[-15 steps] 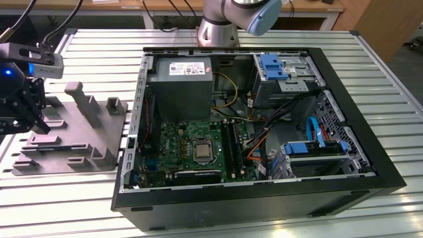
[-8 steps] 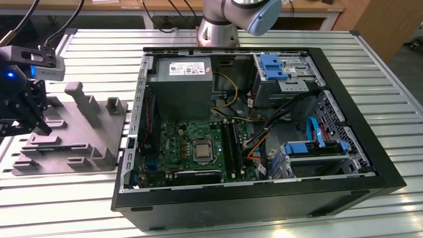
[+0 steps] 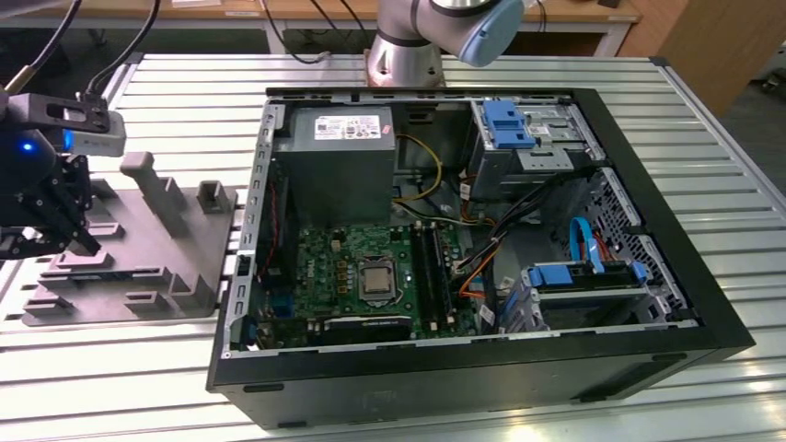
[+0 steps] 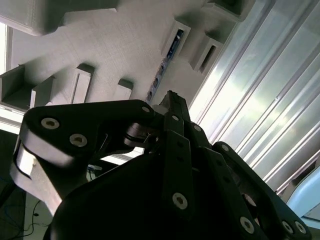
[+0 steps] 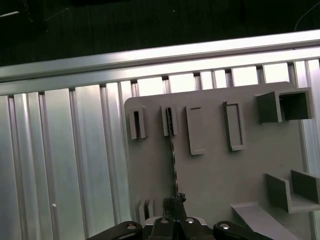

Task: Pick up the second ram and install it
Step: 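Pick up the second ram and move it above second insertion slot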

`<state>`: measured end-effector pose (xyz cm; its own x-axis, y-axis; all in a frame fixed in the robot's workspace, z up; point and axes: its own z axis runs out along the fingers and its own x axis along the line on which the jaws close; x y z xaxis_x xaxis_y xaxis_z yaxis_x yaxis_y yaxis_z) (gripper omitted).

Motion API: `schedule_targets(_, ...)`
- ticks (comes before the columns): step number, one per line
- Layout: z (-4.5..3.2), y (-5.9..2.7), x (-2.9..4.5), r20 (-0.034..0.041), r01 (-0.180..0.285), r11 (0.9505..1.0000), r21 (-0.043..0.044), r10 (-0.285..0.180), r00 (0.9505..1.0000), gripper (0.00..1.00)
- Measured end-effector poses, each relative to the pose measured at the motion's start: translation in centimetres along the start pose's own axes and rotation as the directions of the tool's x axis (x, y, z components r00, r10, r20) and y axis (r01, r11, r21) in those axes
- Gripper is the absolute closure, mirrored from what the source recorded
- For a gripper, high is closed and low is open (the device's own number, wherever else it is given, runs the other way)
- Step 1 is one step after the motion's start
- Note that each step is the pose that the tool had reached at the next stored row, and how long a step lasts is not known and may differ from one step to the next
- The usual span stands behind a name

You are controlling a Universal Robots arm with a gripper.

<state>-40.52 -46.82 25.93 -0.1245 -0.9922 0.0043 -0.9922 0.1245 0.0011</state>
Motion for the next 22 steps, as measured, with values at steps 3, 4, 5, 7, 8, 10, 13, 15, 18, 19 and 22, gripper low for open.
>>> schedule_targets(3, 0.35, 0.05, -0.09, 0.0000, 0.015, 0.9999, 0.0003, -0.015, 0.9999, 0.90)
schedule_targets(4, 0.47, 0.07, -0.12, 0.0000, 0.022, 0.9998, 0.0009, -0.022, 0.9998, 0.90)
schedule_targets(5, 0.58, 0.09, -0.15, 0.0001, 0.027, 0.9996, 0.0016, -0.027, 0.9996, 0.90)
schedule_targets(7, 0.81, 0.16, -0.23, 0.0002, 0.038, 0.9993, 0.0024, -0.038, 0.9993, 0.90)
schedule_targets(8, 0.92, 0.22, -0.28, 0.0002, 0.042, 0.9991, 0.0026, -0.042, 0.9991, 0.90)
schedule_targets(10, 1.07, 0.38, -0.37, 0.0001, 0.048, 0.9988, 0.0027, -0.048, 0.9988, 0.90)
schedule_targets(13, 1.24, 0.71, -0.44, 0.0002, 0.053, 0.9986, 0.0029, -0.053, 0.9986, 0.90)
schedule_targets(15, 1.49, 0.94, -0.49, 0.0003, 0.057, 0.9984, 0.0041, -0.057, 0.9984, 0.90)
schedule_targets(18, 1.93, 1.29, -0.50, 0.0003, 0.064, 0.9979, 0.0062, -0.064, 0.9979, 0.90)
schedule_targets(19, 2.09, 1.40, -0.50, 0.0004, 0.066, 0.9978, 0.0069, -0.066, 0.9978, 0.90)
schedule_targets(22, 2.52, 1.64, -0.48, 0.0006, 0.076, 0.9971, 0.0086, -0.076, 0.9971, 0.90)
